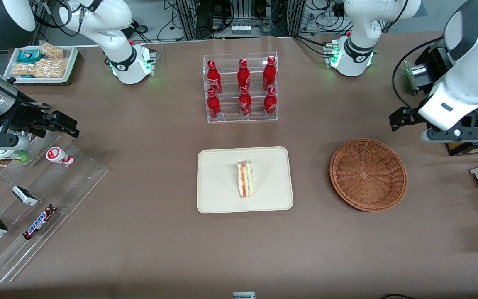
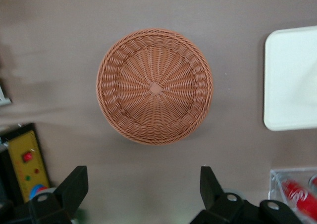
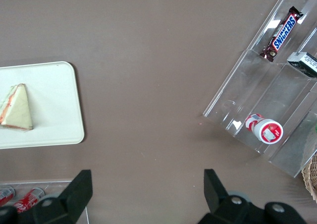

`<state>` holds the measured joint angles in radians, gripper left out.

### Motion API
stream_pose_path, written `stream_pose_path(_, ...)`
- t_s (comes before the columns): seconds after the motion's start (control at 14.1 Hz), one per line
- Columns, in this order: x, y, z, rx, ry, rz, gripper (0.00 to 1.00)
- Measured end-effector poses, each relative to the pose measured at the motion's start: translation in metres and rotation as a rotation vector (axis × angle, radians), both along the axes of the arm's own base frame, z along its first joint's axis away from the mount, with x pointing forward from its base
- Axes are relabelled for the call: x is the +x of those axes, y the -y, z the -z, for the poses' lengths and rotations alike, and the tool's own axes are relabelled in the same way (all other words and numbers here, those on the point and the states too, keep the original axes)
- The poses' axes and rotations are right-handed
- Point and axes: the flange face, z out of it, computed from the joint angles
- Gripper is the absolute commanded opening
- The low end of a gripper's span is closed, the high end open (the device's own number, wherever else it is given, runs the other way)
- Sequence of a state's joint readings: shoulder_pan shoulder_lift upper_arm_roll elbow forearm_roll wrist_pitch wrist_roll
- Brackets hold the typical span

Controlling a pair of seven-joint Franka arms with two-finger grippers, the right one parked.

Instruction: Place sandwich from basket to tray

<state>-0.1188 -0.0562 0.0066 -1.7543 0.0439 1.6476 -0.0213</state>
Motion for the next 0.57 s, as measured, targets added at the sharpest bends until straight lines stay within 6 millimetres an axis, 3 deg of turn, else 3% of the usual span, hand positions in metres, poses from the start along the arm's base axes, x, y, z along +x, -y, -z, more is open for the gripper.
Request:
stream_pose_path(0.21, -0.002, -0.021, -0.025, -0.007, 0.012, 0.076, 1.0)
stream_pose_path(0.35, 0.0, -0.03, -0.027, -0.009, 0.014, 0.08, 1.0)
stream_pose_path(0.57, 0.002, -0.027, -0.022, -0.009, 0.005, 0.086, 1.0)
